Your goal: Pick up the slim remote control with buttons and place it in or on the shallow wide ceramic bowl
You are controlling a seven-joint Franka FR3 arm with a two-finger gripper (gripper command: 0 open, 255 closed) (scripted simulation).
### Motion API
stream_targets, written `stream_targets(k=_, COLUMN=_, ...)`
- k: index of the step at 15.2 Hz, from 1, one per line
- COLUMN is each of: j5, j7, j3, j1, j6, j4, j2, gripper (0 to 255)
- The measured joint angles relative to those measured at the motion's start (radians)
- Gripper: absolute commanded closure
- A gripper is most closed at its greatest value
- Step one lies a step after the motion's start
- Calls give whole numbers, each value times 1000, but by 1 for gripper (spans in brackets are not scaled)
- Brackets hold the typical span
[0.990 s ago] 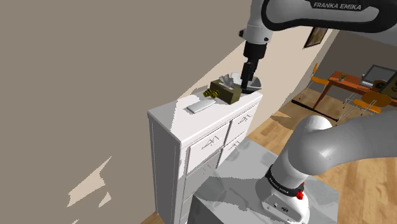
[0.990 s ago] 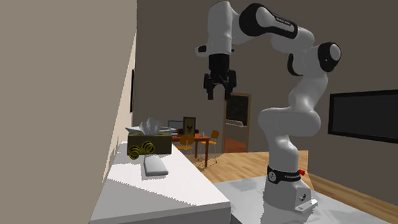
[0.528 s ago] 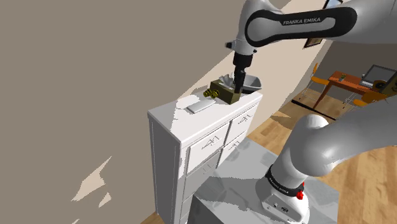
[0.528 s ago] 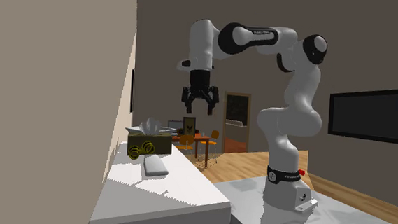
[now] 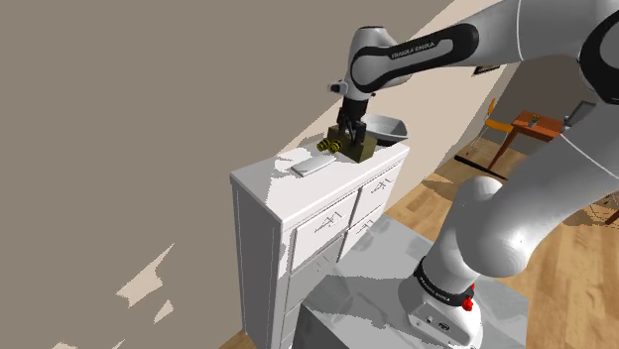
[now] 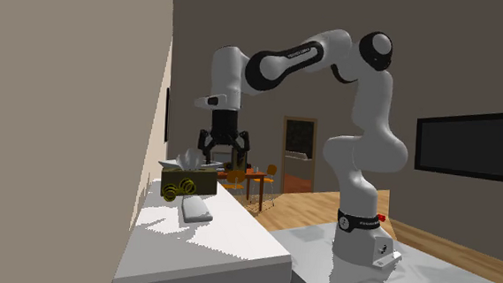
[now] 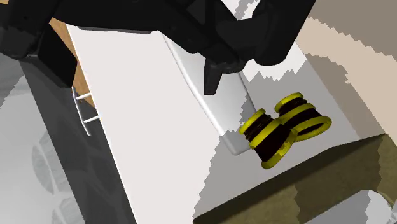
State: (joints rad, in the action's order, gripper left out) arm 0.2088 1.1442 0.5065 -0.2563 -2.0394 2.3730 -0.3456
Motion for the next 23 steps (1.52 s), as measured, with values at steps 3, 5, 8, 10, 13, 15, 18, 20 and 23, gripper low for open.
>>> stream_targets(k=3, j5=-55, j7=185, j3=48, j1=-56, j6=-86, j4=-32, j2=117, gripper=0)
stream_targets(k=5, j5=-113, j7=322, j3=75, j1=-90, j6=-135, j4=-72, j2=212, gripper=0)
stream_targets(k=8, j5=-193, j7=502, j3=83, j1=-120, j6=-173, j4=-126, j2=316, gripper=0)
stream_targets(k=10, j5=-220, j7=550, j3=84, j1=-122, j6=-204, j4=-125, j2=351, gripper=0)
stream_targets(k=13, j5=-250, j7=579, j3=83, j1=-121, j6=-242, j4=-118, j2=390, gripper=0)
stream_targets(k=15, j5=-266, j7=591, j3=81, j1=-120, j6=-271, j4=-105, j2=409, gripper=0)
stream_targets(k=18, j5=-275, j7=598, j3=80, j1=-119, j6=-287, j4=-98, j2=420, gripper=0)
stream_targets(k=20, j5=-276, j7=599, j3=80, j1=-119, j6=-290, j4=-97, j2=422, gripper=0)
stream_targets(k=23, j5=-276, j7=599, j3=80, j1=-119, j6=-290, j4=-97, j2=422, gripper=255)
